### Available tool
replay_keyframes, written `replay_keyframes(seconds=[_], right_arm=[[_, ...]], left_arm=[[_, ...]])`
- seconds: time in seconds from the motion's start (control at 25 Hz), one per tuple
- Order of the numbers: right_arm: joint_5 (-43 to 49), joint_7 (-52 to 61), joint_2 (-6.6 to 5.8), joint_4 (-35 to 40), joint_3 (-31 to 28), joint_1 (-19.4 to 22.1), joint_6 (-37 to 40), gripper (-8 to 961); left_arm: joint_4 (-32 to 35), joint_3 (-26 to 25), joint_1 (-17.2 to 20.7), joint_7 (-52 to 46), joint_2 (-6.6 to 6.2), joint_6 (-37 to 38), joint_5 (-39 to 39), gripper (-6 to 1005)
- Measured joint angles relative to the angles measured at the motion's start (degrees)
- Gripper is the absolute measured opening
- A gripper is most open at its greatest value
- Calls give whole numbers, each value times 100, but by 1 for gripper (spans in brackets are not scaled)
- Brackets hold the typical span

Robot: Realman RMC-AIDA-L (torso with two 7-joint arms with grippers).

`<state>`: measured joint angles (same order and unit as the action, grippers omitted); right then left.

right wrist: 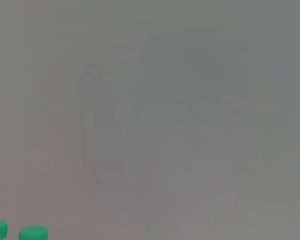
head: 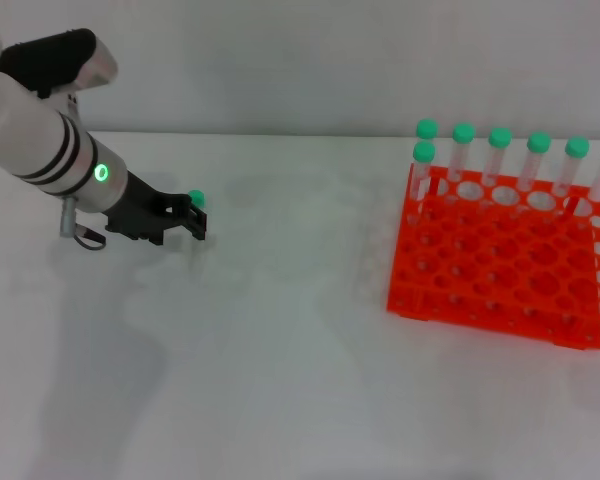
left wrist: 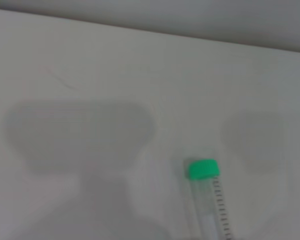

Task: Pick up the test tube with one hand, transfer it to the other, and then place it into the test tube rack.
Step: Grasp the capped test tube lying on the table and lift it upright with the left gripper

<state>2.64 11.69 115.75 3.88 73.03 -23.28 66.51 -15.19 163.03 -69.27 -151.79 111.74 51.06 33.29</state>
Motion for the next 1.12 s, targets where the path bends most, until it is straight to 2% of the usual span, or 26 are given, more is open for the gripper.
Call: replay_keyframes(seconds=[0.76, 1.04, 1.12], right_arm=[[0, 0, -3, 61, 0, 10, 4, 838], [0, 0, -17, 73, 0, -2, 9, 837], [0, 0, -17, 82, 0, -1, 10, 837]], left_arm=[[73, 1, 74, -4, 168, -116, 15, 597], [80, 1, 59, 1, 188, -159, 15, 426], [80, 0, 52, -5, 199, -163, 20, 425]])
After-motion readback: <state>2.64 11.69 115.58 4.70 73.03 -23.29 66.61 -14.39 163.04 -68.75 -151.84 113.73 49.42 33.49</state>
